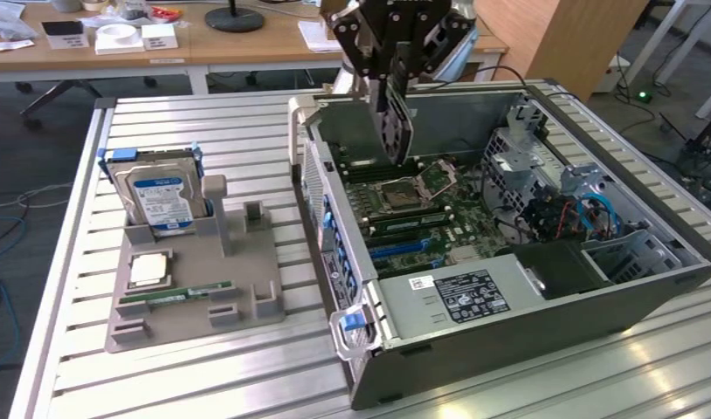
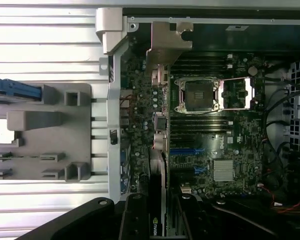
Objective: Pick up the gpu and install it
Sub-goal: 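Pick up the gpu and move the gpu toward the slot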
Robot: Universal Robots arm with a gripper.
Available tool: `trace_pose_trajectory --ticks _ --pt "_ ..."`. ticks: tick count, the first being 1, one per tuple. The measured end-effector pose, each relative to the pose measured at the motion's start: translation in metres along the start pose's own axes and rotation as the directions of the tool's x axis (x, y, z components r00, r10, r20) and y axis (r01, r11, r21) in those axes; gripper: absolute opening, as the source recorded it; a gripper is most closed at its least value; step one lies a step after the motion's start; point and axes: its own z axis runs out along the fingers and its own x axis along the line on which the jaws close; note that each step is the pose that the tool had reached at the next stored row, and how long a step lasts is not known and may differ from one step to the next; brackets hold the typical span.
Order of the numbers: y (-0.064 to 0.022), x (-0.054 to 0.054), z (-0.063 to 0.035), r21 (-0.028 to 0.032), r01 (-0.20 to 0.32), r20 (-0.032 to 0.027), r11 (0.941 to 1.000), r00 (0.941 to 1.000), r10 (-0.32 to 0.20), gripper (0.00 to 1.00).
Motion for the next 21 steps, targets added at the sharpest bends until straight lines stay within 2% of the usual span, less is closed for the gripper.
trace_pose_trajectory --ticks 21 --pt "0.0019 -0.063 0.0016 -0.001 0.0 0.0 1.0 1.0 0.0 0.26"
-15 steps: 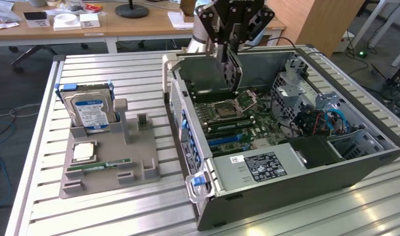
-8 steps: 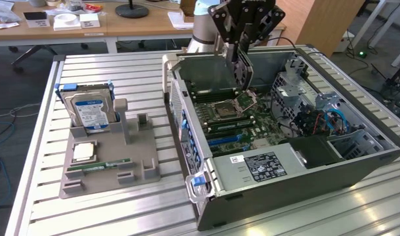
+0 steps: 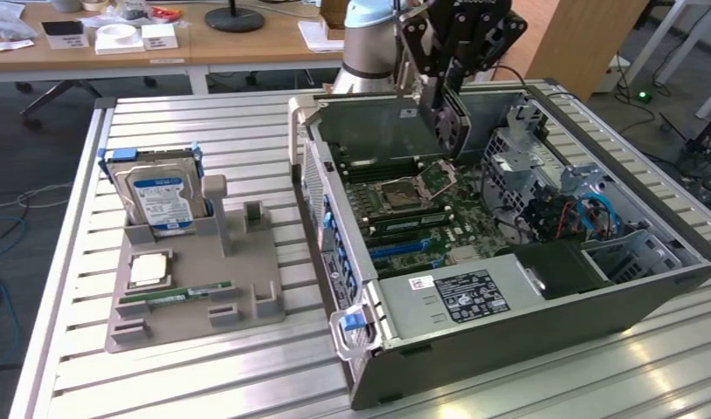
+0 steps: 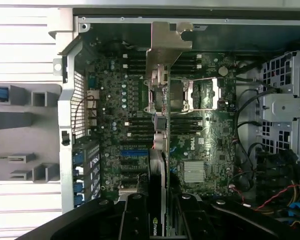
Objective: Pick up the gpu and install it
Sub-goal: 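Pick up the gpu and move the gpu toward the slot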
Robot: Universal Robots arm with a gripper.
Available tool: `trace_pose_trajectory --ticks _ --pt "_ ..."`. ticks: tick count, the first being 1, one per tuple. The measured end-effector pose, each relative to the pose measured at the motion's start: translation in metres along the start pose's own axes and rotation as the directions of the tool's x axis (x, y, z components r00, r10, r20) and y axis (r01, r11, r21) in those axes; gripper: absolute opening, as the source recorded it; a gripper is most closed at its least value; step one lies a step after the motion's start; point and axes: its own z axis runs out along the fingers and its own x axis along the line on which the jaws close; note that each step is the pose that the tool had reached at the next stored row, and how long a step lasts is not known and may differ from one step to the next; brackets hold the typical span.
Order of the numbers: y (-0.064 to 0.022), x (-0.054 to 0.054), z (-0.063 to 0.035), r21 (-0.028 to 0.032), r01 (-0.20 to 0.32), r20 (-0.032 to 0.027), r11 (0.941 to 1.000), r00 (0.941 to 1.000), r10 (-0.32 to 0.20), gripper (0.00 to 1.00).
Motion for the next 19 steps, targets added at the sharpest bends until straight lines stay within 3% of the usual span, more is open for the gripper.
trace_pose_trajectory --ticks 19 --pt "0.0017 -0.057 0.0014 -0.001 0.0 0.0 1.0 1.0 0.0 0.26"
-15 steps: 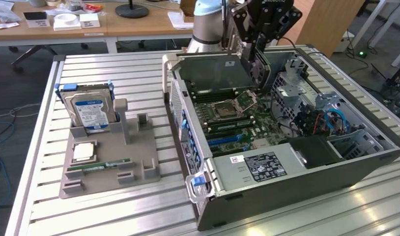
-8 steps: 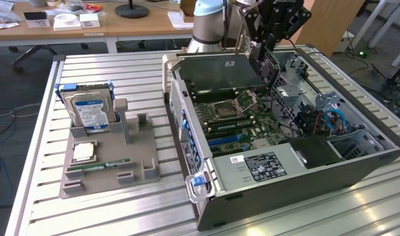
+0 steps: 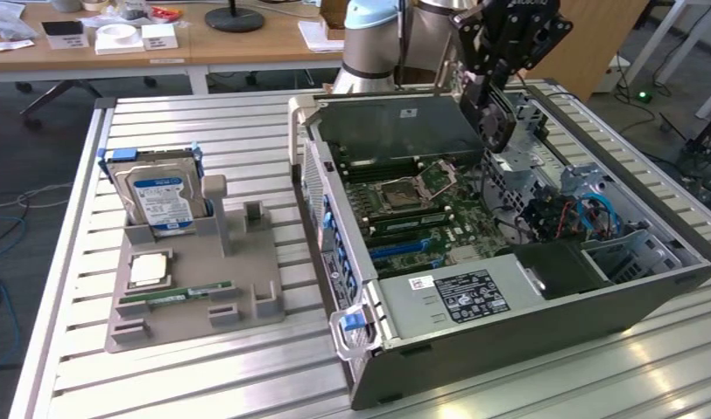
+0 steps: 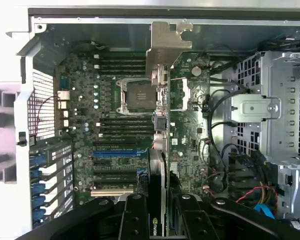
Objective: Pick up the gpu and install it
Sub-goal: 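Pick up the gpu and move the gpu toward the slot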
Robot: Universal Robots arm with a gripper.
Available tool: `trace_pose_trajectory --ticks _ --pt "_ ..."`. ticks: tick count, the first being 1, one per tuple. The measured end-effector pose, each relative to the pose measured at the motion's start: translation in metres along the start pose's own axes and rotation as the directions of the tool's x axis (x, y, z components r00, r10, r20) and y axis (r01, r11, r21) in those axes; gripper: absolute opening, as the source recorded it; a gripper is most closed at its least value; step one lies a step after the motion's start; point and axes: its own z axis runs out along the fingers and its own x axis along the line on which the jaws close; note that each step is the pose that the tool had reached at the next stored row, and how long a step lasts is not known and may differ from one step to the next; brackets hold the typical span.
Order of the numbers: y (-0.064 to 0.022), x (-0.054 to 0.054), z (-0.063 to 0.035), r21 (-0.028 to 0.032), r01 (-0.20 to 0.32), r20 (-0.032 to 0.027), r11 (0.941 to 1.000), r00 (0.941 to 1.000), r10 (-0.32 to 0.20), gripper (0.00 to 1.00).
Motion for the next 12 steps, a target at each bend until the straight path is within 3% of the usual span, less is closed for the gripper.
trace_pose_trajectory --ticks 12 --pt "0.0011 -0.035 0.0009 -0.0006 0.0 0.0 1.0 1.0 0.0 0.26"
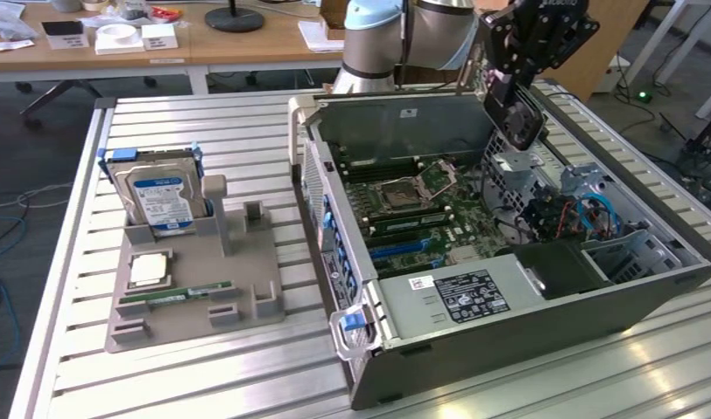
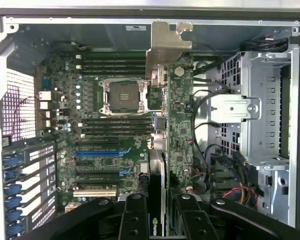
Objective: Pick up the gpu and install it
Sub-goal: 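Pick up the gpu and move the gpu toward the slot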
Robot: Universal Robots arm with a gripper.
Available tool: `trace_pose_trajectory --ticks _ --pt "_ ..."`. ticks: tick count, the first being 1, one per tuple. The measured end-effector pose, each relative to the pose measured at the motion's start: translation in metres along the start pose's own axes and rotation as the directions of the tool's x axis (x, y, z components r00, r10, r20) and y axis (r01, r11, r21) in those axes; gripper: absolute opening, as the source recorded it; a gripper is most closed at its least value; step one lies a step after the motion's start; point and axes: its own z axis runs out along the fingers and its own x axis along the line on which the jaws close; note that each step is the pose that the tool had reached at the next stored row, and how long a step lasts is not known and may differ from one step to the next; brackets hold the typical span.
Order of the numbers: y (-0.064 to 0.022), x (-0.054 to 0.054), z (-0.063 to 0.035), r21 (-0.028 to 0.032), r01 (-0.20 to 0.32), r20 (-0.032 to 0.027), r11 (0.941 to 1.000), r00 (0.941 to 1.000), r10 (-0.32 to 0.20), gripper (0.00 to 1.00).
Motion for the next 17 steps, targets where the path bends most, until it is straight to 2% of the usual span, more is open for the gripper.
trace_pose_trajectory --ticks 11,17 --pt "0.0001 -0.003 0.0001 0.0 0.0 0.0 1.0 1.0 0.0 0.26" --pt "0.0005 -0.016 0.0004 -0.0001 0.0 0.0 1.0 1.0 0.0 0.26"
